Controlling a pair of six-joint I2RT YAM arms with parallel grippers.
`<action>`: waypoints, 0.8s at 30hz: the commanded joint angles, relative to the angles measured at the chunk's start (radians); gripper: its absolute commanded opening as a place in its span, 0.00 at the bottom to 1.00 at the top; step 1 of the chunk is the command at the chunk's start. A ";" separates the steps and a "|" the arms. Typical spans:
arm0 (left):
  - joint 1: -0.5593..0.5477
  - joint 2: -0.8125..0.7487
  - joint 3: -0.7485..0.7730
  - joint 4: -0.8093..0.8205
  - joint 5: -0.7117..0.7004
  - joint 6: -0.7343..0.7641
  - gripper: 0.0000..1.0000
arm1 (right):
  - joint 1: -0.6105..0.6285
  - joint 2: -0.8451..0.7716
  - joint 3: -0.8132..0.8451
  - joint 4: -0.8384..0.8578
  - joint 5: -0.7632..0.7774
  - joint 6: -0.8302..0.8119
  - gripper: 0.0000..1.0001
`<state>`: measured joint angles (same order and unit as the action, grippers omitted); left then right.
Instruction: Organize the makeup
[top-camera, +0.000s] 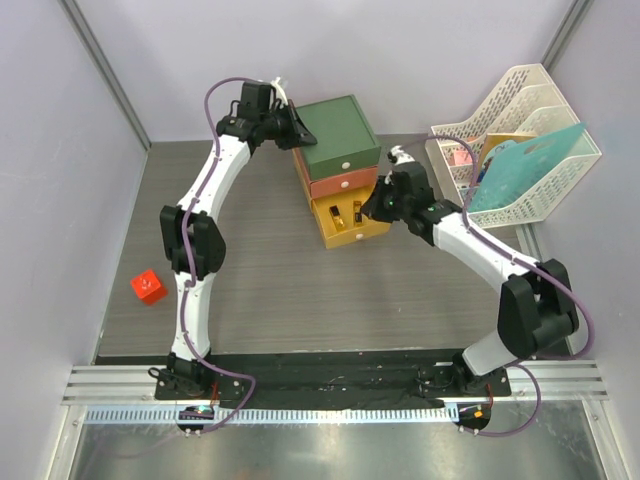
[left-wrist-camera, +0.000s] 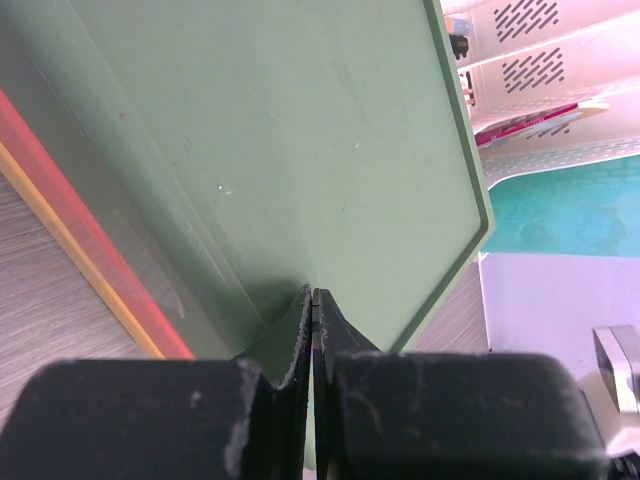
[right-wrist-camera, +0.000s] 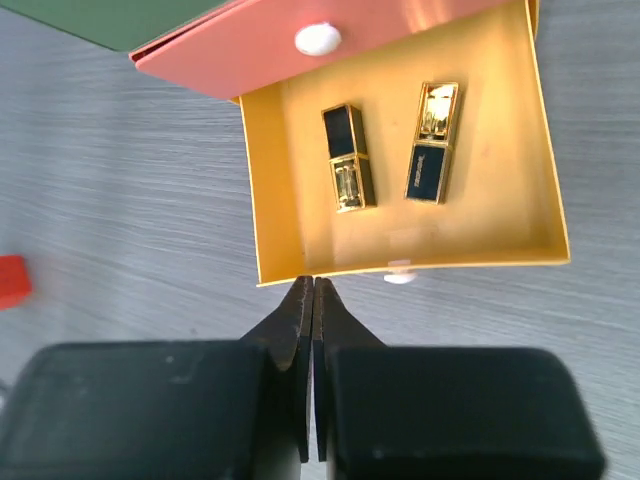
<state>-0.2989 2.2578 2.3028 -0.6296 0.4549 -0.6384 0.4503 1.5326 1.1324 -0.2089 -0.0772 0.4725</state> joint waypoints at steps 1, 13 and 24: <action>0.020 0.128 -0.057 -0.303 -0.116 0.086 0.00 | -0.033 -0.029 -0.115 0.183 -0.183 0.175 0.01; 0.027 0.129 -0.048 -0.302 -0.113 0.082 0.00 | -0.047 0.034 -0.293 0.350 -0.288 0.336 0.01; 0.030 0.123 -0.051 -0.300 -0.105 0.077 0.00 | -0.048 0.170 -0.232 0.373 -0.164 0.341 0.01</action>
<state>-0.2932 2.2684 2.3222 -0.6449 0.4732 -0.6384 0.4053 1.6852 0.8318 0.1005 -0.3058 0.8001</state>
